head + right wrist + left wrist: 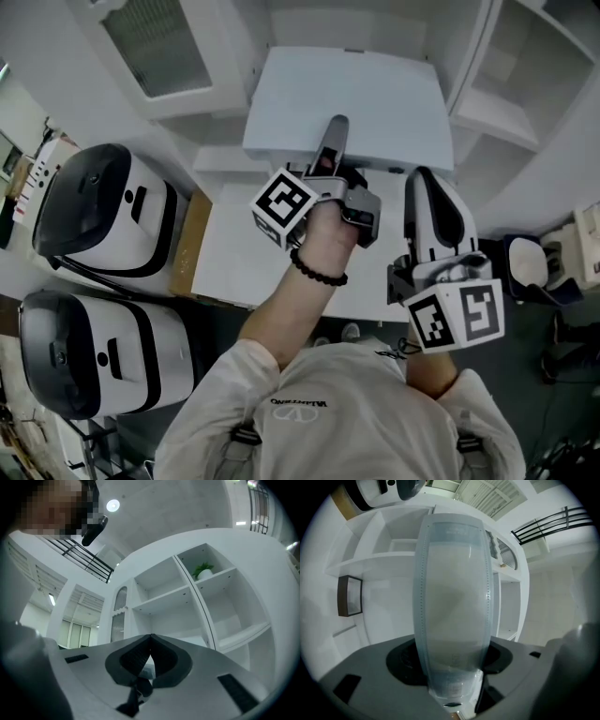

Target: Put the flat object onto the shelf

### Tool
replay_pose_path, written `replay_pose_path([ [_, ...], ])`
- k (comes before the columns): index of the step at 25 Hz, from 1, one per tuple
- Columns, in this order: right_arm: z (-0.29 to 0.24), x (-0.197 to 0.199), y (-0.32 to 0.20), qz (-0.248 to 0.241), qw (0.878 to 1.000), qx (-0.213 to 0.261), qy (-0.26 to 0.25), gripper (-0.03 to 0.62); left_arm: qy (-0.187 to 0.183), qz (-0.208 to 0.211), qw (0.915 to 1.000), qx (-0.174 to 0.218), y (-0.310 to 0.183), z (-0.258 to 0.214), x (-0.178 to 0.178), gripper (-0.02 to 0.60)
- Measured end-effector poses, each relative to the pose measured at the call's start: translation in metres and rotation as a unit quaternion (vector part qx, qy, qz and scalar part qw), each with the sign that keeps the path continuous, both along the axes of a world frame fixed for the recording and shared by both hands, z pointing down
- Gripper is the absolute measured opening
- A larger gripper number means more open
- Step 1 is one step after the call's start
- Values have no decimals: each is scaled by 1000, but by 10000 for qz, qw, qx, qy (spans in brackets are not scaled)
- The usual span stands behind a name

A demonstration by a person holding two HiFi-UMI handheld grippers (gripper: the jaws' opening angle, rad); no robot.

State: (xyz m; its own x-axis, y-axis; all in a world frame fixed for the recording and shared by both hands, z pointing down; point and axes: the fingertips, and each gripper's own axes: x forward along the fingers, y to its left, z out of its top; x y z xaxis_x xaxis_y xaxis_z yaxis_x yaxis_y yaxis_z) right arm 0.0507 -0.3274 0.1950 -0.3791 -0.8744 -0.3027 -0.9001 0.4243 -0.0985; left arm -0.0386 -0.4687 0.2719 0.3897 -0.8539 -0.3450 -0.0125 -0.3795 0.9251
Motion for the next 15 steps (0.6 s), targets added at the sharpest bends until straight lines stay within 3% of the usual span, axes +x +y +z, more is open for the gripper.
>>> replay_pose_path([
  [8, -5, 16, -62, -178, 9998, -112, 26, 9, 36, -167, 9992, -350, -58, -5, 21, 288],
  [15, -9, 27, -85, -291, 9995, -28, -111, 9, 58, -265, 9980, -563, -84, -11, 28, 302],
])
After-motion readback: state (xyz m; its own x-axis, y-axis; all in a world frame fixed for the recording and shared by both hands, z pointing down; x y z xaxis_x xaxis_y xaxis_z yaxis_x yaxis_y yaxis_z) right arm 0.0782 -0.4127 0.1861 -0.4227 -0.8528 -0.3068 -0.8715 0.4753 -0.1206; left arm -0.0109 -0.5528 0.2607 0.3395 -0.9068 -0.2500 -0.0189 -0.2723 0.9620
